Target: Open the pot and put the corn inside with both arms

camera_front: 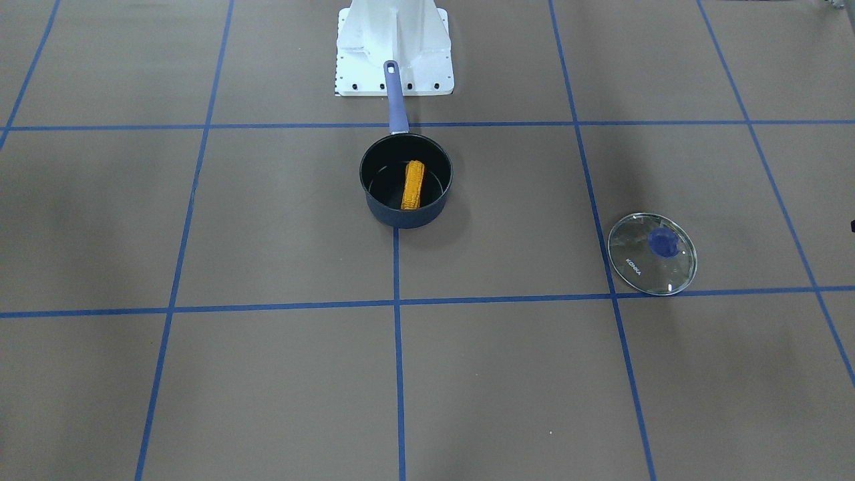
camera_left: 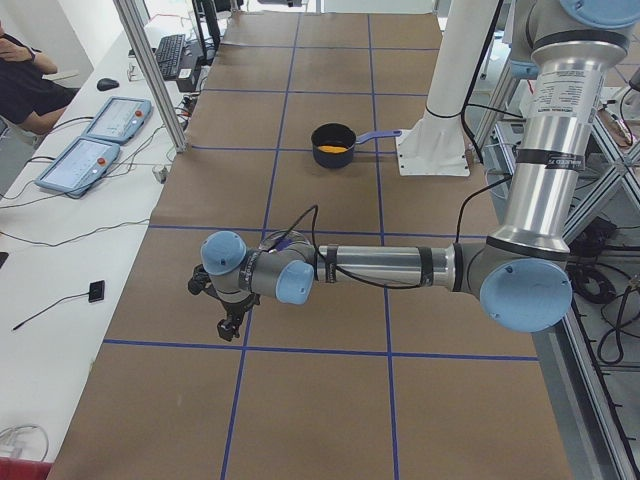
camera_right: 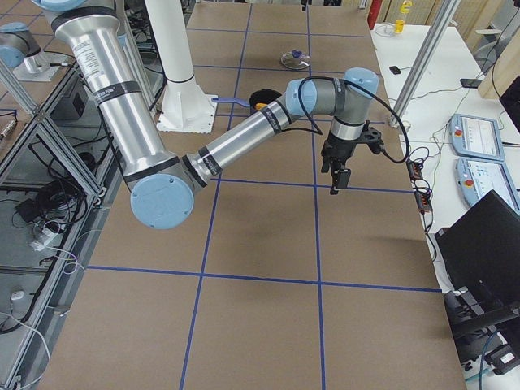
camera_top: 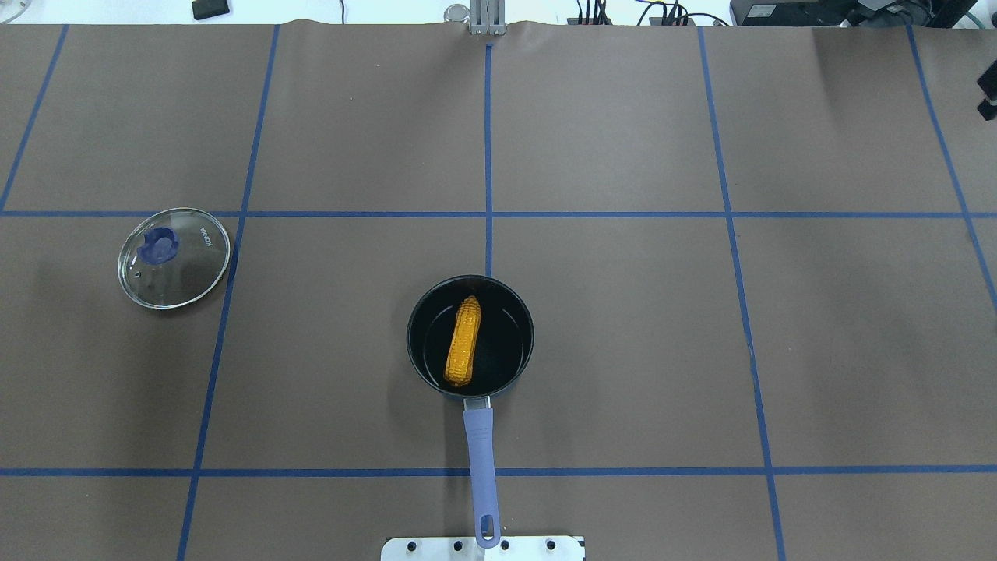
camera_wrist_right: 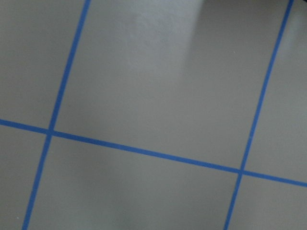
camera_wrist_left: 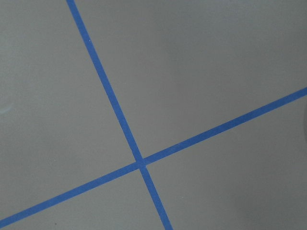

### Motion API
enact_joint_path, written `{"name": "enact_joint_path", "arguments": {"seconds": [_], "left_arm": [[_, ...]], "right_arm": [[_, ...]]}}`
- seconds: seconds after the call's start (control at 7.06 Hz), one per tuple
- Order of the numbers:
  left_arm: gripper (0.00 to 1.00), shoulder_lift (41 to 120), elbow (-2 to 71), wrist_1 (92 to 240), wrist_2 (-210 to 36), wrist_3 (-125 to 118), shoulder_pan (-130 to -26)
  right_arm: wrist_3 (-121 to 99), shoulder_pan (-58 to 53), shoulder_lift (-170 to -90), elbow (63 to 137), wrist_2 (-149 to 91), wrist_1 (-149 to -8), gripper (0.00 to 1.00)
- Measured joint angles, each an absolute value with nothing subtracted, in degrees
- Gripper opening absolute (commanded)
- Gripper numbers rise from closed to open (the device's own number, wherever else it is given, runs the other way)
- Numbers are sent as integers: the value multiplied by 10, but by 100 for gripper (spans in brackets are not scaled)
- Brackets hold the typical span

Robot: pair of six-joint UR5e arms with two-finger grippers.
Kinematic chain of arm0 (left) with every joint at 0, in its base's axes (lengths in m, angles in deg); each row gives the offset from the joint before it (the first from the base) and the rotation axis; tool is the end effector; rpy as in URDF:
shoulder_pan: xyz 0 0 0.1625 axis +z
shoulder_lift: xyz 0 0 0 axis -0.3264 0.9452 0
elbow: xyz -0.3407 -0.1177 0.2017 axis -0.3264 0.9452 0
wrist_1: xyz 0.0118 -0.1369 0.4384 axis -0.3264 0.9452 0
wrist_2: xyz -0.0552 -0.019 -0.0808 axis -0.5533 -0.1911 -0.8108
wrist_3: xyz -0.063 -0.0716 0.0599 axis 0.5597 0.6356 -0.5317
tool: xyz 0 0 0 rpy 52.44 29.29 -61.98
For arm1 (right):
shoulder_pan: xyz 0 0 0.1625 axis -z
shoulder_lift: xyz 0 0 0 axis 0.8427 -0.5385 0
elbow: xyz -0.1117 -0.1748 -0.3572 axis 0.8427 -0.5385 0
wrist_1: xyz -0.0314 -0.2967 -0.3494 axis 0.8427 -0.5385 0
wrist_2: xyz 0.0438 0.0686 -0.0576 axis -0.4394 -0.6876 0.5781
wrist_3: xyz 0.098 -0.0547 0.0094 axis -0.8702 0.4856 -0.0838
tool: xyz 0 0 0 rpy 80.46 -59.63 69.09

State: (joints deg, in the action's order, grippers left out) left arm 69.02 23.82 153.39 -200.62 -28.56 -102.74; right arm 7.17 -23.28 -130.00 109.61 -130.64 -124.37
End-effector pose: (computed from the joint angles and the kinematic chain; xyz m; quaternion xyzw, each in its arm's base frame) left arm 0.0146 -0.6149 0.6396 0.1095 0.3799 0.1708 0.9025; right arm -0.0307 -0.6149 0.4091 -0.0203 -0.2979 -0.0915 0.9500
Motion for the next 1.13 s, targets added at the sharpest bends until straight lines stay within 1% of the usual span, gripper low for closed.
{"name": "enact_joint_path", "arguments": {"seconds": [0.28,0.71,0.85,1.13], "left_arm": [[100,685,237,1534,-2006,-286,-1037],[100,673,237,1536,-2006,-284,-1042],[100,672,238,1536,-2006,-282,-1042],[100,672,238,1536,-2006,-276,-1042]], "right_arm": [[115,-287,-1381,1074,-1370,-1199,100],[86,-310,-1486,1057,-1415,-1043,100],[74,-310,-1506,1056,-1415,-1005,100],[66,-311,-1518,1056,-1414,-979,100]]}}
